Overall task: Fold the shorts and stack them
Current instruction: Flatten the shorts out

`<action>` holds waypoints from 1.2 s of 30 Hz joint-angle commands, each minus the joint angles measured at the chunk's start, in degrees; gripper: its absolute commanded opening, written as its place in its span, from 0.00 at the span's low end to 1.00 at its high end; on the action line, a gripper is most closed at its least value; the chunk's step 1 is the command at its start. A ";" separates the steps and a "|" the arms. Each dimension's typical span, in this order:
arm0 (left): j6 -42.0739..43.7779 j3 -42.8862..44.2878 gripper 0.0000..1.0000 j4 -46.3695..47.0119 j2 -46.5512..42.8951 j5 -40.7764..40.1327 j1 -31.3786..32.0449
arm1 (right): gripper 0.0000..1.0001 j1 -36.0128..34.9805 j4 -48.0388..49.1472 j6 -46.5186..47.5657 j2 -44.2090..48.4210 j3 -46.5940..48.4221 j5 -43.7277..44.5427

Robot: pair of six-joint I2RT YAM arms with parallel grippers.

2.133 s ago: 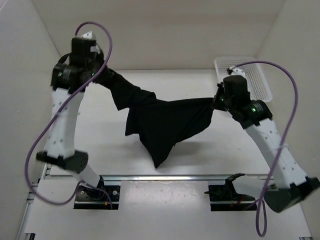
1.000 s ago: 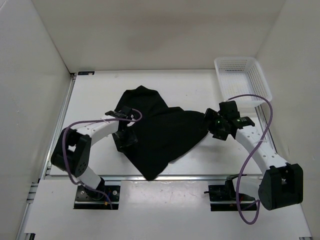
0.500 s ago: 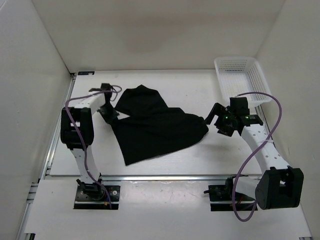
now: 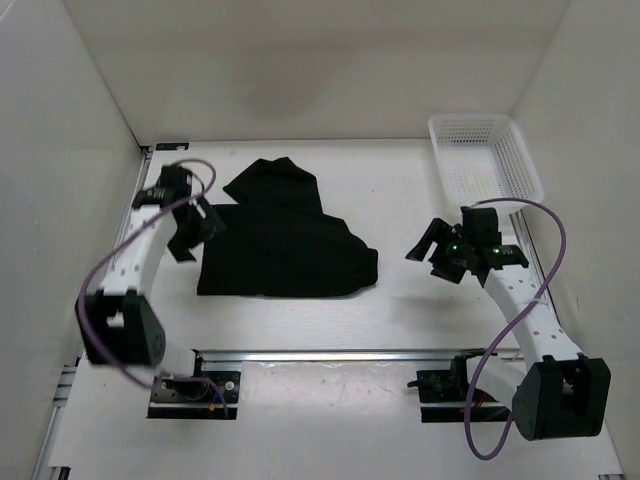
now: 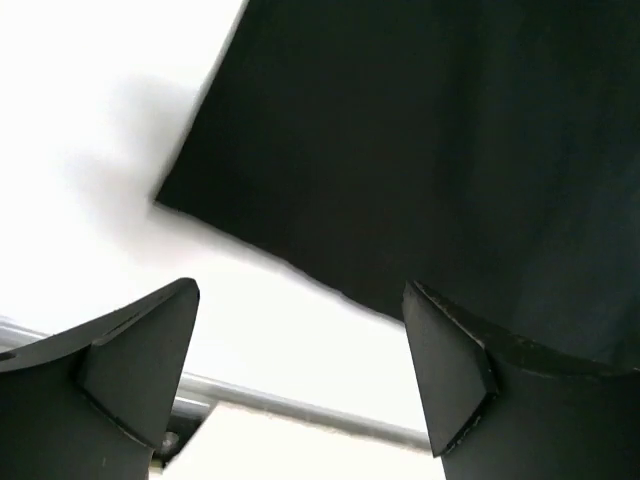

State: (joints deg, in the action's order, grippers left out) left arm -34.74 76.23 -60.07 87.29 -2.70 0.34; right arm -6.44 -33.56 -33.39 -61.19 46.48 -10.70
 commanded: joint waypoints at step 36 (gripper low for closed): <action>-3.15 -11.20 0.10 6.91 0.09 12.02 -6.58 | 0.00 -16.78 21.53 -12.53 -32.06 10.36 7.36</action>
State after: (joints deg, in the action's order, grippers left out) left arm -40.80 60.38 -51.35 92.90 8.19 -6.28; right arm -26.72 -9.61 -54.41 -94.04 49.54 -11.22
